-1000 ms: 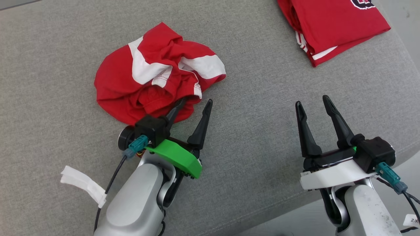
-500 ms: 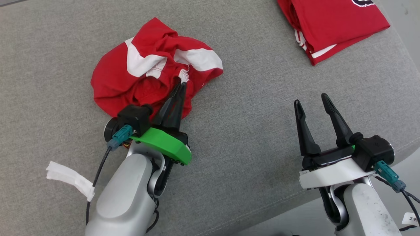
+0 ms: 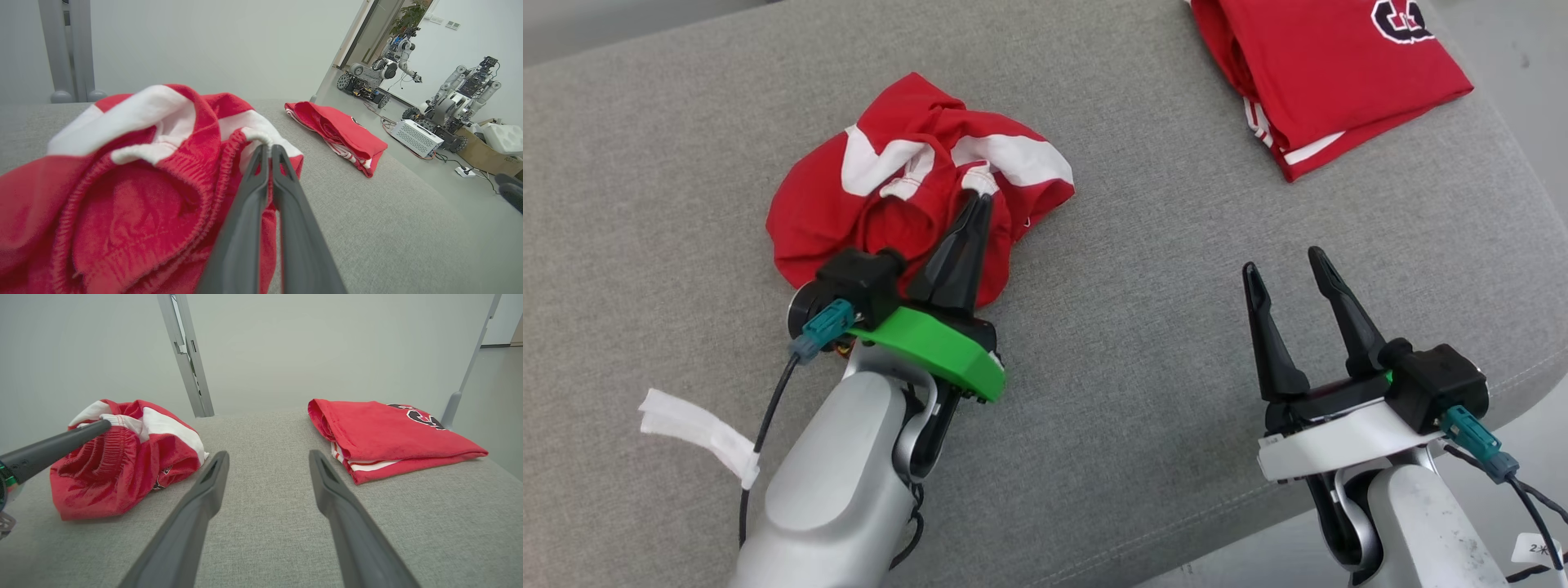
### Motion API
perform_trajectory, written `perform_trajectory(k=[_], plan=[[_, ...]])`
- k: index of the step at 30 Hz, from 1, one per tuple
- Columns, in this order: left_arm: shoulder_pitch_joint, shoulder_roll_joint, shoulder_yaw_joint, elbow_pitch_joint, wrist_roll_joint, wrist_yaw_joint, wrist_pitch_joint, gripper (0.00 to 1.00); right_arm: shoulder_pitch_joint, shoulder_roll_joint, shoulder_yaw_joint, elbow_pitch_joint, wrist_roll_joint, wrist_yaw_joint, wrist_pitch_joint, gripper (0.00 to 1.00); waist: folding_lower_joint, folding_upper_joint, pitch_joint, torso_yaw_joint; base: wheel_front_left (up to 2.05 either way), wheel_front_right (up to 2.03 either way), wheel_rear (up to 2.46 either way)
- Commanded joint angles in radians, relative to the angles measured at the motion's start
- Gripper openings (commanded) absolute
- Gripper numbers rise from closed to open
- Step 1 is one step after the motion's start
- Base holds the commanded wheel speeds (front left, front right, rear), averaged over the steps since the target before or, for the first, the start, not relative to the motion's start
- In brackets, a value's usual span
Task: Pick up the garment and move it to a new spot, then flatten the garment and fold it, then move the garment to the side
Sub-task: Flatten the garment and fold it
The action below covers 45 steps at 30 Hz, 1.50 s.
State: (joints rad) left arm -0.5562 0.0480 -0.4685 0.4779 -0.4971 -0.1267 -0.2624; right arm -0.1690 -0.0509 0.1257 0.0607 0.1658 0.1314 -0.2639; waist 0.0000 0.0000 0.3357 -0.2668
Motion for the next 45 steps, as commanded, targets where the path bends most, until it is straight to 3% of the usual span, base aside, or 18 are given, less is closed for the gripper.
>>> perform_trajectory(k=[1, 8, 16, 21, 26, 31, 36, 45], plan=[[-0.035, 0.005, -0.019, -0.006, -0.004, -0.004, -0.003, 0.0, 0.01, 0.0, 0.006, 0.005, 0.009, -0.002, 0.0, 1.0, 0.0, 0.0, -0.04, -0.002, 0.0, 0.0, 0.0], [-0.2, 0.093, -0.166, -0.045, -0.121, -0.005, 0.036, 0.0, 0.035, 0.0, 0.023, 0.013, 0.041, -0.002, 0.0, 1.0, 0.0, 0.0, -0.127, -0.018, 0.0, 0.0, 0.0], [-0.348, 0.202, -0.22, -0.168, -0.329, -0.005, 0.146, 0.0, 0.076, 0.0, 0.018, 0.025, 0.054, -0.002, 0.0, 1.0, 0.0, 0.0, -0.221, -0.003, 0.0, 0.0, 0.0], [-0.17, 0.302, -0.185, -0.281, -0.509, -0.005, 0.208, 0.0, 0.09, 0.0, 0.002, 0.011, 0.058, -0.002, 0.0, 1.0, 0.0, 0.0, -0.244, 0.03, 0.0, 0.0, 0.0], [0.106, 0.401, -0.159, -0.405, -0.609, 0.047, 0.198, 0.0, 0.104, 0.0, -0.03, -0.005, 0.057, -0.002, 0.0, 1.0, 0.0, 0.0, -0.212, 0.1, 0.0, 0.0, 0.0], [0.313, 0.481, -0.141, -0.433, -0.657, 0.075, 0.168, 0.0, 0.104, -0.023, -0.005, 0.057, 0.128, -0.001, 0.0, 1.0, 0.0, 0.0, -0.179, 0.189, 0.0, 0.0, 0.0], [0.37, 0.501, -0.131, -0.382, -0.65, 0.082, 0.134, 0.0, 0.055, -0.086, 0.028, 0.162, 0.248, -0.001, 0.0, 1.0, 0.0, 0.0, -0.161, 0.266, 0.0, 0.0, 0.0], [0.316, 0.447, -0.141, -0.261, -0.639, 0.048, 0.095, 0.0, -0.077, -0.21, 0.305, 0.429, 0.549, -0.001, -0.001, 1.0, 0.0, 0.0, -0.13, 0.332, 0.0, 0.0, 0.0]])
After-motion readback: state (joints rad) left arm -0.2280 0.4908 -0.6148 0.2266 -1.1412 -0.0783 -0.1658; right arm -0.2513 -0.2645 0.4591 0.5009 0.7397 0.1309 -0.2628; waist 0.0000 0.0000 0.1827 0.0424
